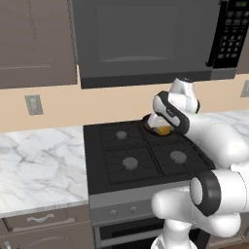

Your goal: Put the lime and squash in the pan. Then turn on the rear right burner and set the heat to medium.

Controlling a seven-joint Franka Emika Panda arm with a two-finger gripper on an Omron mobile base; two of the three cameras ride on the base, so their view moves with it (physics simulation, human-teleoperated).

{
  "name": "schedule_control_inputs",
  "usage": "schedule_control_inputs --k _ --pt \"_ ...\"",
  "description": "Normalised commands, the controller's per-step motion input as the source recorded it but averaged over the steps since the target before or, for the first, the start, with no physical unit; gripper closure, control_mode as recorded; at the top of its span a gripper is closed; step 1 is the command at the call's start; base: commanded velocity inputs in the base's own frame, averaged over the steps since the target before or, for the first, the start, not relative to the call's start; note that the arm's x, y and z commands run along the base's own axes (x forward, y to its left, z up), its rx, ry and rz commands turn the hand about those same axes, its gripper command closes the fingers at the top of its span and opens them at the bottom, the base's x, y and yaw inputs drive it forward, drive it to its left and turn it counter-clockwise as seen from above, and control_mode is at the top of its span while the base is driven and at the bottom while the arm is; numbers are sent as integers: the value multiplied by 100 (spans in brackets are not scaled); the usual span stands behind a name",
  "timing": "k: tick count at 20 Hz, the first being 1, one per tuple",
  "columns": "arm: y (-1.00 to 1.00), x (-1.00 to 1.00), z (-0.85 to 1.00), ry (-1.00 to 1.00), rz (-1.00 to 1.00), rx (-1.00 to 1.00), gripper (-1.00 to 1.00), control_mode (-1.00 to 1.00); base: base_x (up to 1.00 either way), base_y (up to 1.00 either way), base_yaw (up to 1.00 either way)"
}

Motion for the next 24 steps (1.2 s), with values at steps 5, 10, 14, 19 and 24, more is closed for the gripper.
schedule_control_inputs --k 5,10,14,19,24 --pt "0 0 -37 -26 0 0 100 -100 0 0 0" --pt "0 9 -30 -12 -2 -8 100 -100 0 0 0" --pt "-1 32 0 0 -4 -12 100 -100 0 0 0" --pt "-14 52 0 6 -6 -10 100 -100 0 0 0" --pt "-31 53 0 4 -3 0 100 -100 0 0 0"
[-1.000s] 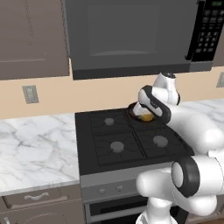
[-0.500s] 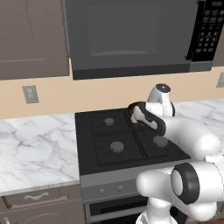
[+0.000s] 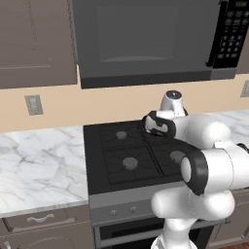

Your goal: Put the lime and squash in the pan. Then turn on the rear right burner and set the heat to medium.

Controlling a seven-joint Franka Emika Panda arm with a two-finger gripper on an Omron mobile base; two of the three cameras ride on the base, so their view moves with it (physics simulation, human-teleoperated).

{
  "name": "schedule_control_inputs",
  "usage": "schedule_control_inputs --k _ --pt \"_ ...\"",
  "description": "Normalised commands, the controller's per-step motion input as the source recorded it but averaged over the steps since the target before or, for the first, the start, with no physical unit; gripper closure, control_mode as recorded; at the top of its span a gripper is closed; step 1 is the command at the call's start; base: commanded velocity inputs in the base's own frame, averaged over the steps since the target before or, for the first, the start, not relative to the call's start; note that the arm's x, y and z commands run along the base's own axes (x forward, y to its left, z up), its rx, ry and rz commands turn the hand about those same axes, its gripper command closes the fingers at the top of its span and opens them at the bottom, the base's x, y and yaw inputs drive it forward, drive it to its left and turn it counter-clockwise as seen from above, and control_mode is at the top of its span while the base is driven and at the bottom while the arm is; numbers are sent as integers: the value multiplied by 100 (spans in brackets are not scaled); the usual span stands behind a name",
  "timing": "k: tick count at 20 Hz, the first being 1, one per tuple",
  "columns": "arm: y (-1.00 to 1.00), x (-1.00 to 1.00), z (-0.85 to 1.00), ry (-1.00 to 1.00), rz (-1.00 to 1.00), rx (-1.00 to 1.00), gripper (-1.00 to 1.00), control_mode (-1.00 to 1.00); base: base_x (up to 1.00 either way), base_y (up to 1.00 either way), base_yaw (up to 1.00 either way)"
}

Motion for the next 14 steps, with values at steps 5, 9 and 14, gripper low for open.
schedule_control_inputs --k 5,9,14 --pt "-24 38 0 1 -2 0 100 -100 0 0 0" --pt "-22 39 0 2 0 0 100 -100 0 0 0" --pt "-36 48 0 0 -1 0 100 -100 0 0 0"
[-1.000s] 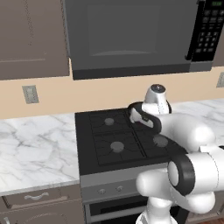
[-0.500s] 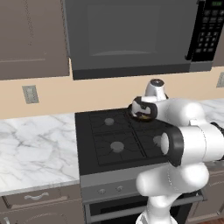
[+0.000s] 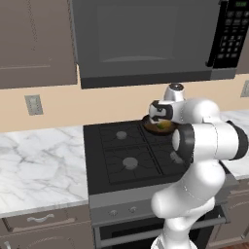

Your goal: Put the lime and squash in the pan. Then turn on the rear right burner and set the heat to medium.

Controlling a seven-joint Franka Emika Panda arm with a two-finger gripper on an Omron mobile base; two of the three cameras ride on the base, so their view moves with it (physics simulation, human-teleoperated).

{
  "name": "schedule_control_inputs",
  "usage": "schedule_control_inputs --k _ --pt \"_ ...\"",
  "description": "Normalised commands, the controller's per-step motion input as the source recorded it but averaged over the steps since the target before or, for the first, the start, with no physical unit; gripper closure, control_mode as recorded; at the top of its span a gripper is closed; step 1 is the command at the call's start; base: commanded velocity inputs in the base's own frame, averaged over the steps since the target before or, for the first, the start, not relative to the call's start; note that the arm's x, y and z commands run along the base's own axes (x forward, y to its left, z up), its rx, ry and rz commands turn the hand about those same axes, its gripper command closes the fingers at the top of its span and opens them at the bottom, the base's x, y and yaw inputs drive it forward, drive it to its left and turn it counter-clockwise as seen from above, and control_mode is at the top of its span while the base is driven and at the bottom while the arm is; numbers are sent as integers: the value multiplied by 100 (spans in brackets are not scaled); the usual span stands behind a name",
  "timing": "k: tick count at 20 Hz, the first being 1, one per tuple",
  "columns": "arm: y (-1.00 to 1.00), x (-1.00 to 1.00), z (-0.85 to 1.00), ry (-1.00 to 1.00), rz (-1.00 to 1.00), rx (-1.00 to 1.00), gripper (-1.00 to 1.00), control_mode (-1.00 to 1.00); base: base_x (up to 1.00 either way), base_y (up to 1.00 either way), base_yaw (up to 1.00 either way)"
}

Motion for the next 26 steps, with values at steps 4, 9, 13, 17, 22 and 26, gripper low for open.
schedule_control_inputs --k 4,9,13,17,22,26 --pt "-37 27 -3 0 -2 0 100 -100 0 0 0" --pt "-22 21 -23 5 -1 0 100 -100 0 0 0" --pt "-13 14 -29 2 0 0 100 -100 0 0 0" --pt "-7 22 -8 0 0 0 100 -100 0 0 0" --pt "-14 31 -5 0 0 0 100 -100 0 0 0" --pt "-15 16 -1 0 0 0 100 -100 0 0 0"
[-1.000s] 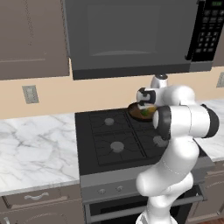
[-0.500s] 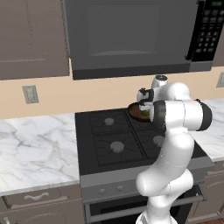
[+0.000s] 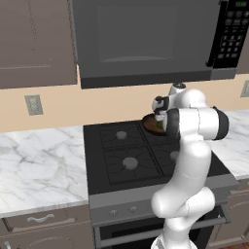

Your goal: Put the lime and squash in the pan. Then turn on the rear right burner and set the heat to medium.

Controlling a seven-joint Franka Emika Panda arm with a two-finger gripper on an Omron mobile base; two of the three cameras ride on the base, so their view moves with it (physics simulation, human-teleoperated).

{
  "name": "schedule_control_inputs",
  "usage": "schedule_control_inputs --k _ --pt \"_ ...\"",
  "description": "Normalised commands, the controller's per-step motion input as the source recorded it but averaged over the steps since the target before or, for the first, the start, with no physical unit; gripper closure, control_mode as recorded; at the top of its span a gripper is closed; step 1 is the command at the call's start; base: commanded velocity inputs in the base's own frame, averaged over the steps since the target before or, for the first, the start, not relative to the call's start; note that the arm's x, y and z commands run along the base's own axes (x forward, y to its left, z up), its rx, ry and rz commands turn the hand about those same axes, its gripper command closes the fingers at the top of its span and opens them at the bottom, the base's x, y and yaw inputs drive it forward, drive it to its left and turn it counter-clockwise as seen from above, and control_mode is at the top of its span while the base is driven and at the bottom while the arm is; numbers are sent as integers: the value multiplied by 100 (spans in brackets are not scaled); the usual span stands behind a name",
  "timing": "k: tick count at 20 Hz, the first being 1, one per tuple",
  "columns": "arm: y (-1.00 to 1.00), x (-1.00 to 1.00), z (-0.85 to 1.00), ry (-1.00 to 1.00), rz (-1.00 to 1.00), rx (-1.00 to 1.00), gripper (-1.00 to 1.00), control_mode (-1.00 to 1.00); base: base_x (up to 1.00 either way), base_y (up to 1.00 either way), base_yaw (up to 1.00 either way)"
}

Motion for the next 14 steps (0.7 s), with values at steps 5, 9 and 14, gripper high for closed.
schedule_control_inputs --k 5,9,14 --pt "-1 16 0 0 0 0 100 -100 0 0 0" --pt "0 32 -3 0 0 0 100 -100 0 0 0" --pt "0 28 -9 0 0 0 100 -100 0 0 0"
